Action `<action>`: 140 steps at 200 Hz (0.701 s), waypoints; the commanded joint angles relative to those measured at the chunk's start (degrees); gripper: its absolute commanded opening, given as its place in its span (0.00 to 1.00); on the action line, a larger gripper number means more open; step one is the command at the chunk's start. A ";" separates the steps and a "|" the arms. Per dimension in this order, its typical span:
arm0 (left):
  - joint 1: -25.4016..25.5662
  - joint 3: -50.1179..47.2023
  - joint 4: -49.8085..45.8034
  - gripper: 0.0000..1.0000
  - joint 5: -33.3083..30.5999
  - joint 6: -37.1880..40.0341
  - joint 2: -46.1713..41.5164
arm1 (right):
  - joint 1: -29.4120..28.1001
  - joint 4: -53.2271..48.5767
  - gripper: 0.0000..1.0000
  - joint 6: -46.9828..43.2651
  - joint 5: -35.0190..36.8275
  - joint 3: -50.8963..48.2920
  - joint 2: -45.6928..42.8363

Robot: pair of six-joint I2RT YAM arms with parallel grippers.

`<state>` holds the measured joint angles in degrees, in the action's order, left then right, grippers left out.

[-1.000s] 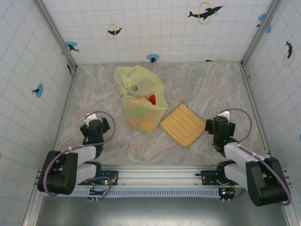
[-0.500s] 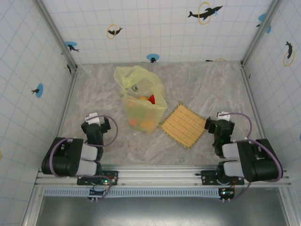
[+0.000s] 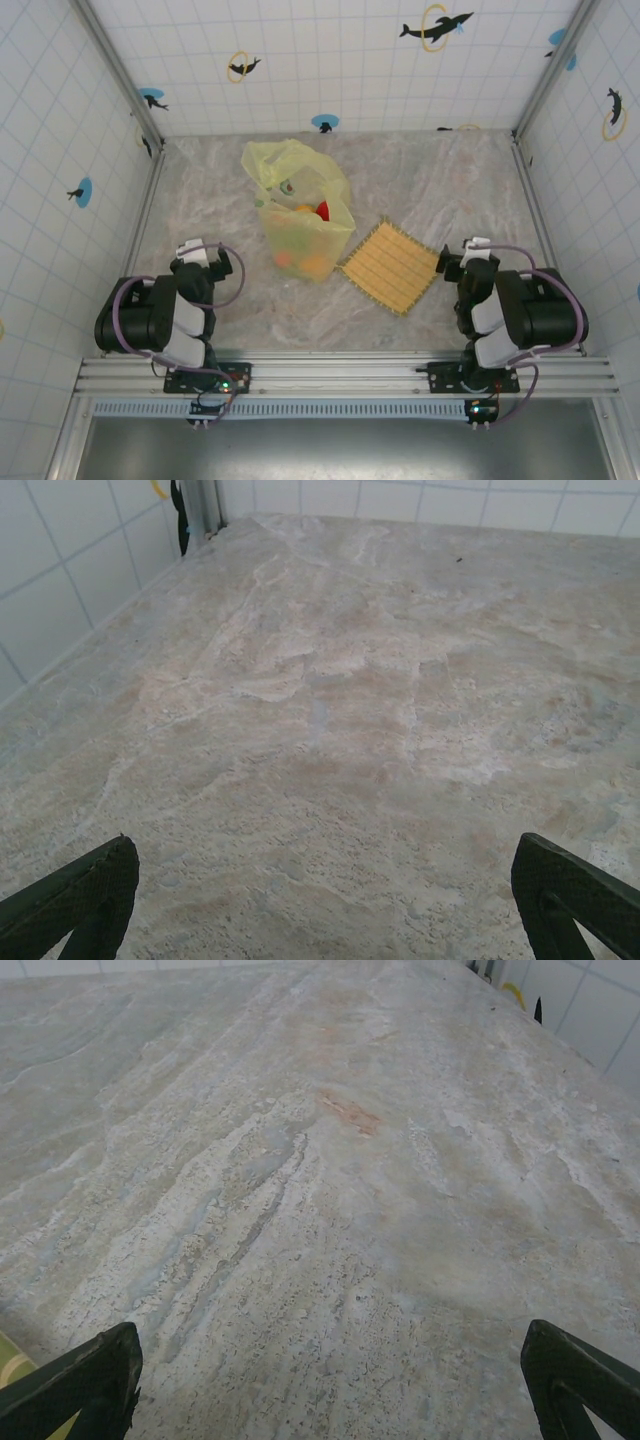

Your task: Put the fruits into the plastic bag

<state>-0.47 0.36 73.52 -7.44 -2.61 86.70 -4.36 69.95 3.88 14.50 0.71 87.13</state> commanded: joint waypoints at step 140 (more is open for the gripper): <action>-0.50 -0.15 -0.46 0.98 2.78 -1.20 0.06 | 0.89 2.82 0.99 1.04 -1.61 -1.24 -0.38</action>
<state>-0.49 0.36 72.90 -5.50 -3.03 86.70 -3.38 70.54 4.75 12.95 0.67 87.09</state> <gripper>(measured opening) 0.978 0.994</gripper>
